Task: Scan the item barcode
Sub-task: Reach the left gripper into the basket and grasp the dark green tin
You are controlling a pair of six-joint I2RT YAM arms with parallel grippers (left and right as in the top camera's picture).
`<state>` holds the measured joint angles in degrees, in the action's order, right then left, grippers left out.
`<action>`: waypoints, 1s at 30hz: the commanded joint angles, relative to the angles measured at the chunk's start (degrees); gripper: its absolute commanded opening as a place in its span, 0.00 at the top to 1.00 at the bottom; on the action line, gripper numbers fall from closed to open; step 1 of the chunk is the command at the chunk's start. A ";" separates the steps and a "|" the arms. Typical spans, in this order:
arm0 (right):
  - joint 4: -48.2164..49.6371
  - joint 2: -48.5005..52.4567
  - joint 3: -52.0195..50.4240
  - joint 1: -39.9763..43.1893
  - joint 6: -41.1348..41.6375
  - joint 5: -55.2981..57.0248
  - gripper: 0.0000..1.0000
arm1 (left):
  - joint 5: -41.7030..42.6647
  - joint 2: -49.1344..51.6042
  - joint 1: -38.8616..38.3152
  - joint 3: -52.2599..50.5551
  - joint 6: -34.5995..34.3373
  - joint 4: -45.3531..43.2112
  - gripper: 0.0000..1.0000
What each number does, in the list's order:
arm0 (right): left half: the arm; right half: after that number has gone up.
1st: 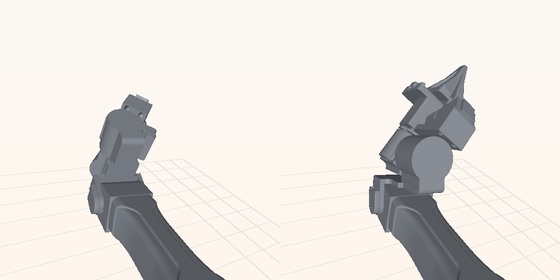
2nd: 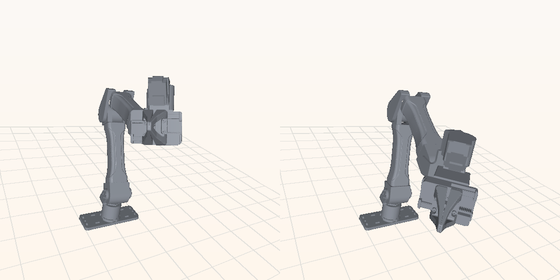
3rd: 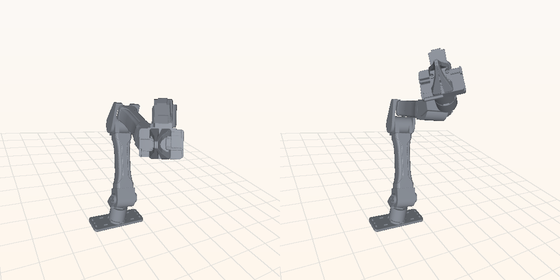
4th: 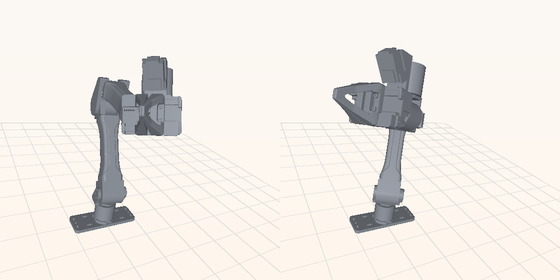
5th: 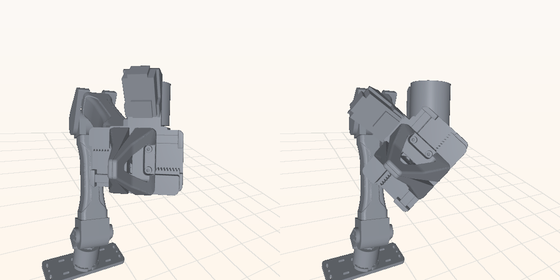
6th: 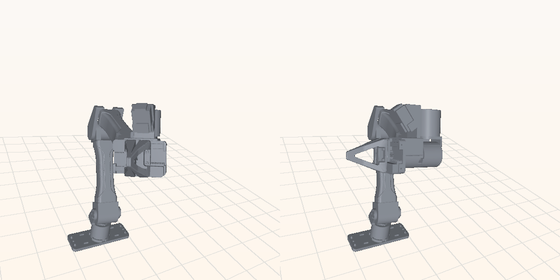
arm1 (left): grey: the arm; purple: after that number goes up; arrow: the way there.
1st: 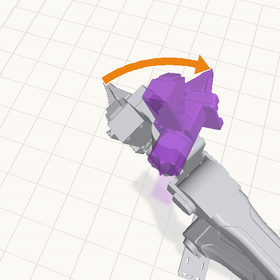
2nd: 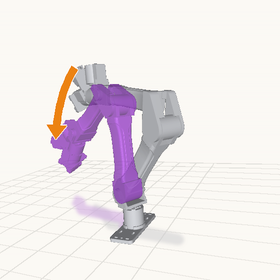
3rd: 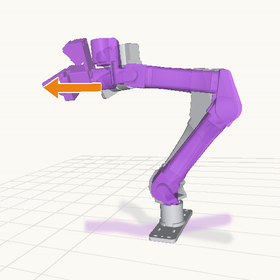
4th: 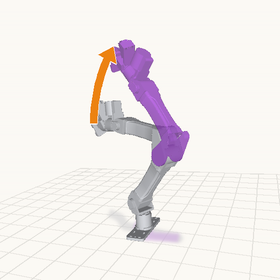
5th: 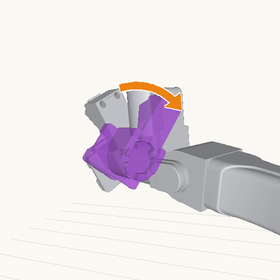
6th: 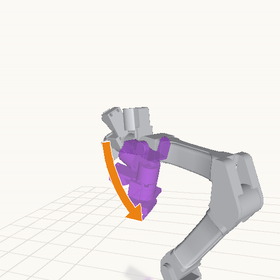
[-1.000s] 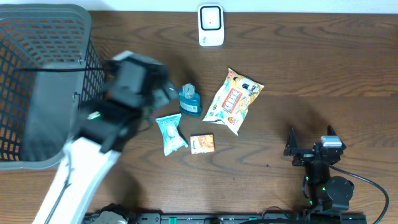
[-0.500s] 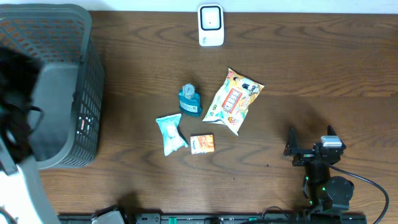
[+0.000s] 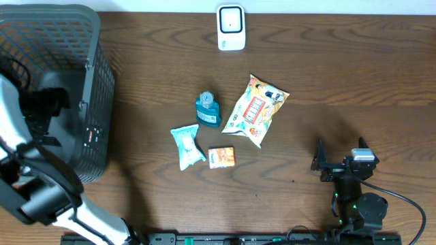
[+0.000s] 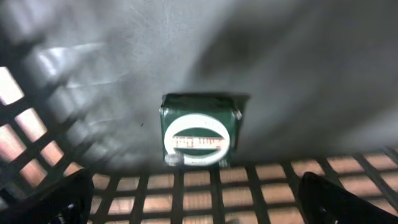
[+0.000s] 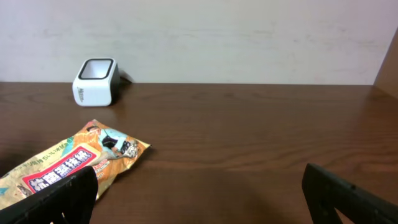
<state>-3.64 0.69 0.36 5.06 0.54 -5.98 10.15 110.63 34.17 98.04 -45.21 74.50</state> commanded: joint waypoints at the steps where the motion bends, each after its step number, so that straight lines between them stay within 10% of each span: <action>1: -0.17 -0.31 -0.04 -0.24 -0.83 0.00 0.01 | 0.57 2.69 -0.39 -2.32 -2.21 -1.40 0.02; 19: -0.17 -0.31 -0.04 -0.24 -0.83 0.00 0.01 | -0.02 3.19 -4.74 -19.76 -9.99 -18.27 0.00; 27: -0.17 -0.31 -0.04 -0.24 -0.83 0.00 0.01 | -0.98 2.34 -3.82 -19.69 -9.92 -17.86 0.43; 30: -0.17 -0.31 -0.04 -0.24 -0.83 0.00 0.01 | -0.96 0.83 -2.49 -19.56 -9.16 -17.84 0.45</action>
<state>-3.62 0.69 0.36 5.06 0.54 -5.98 11.22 113.08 30.02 79.31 -54.37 56.31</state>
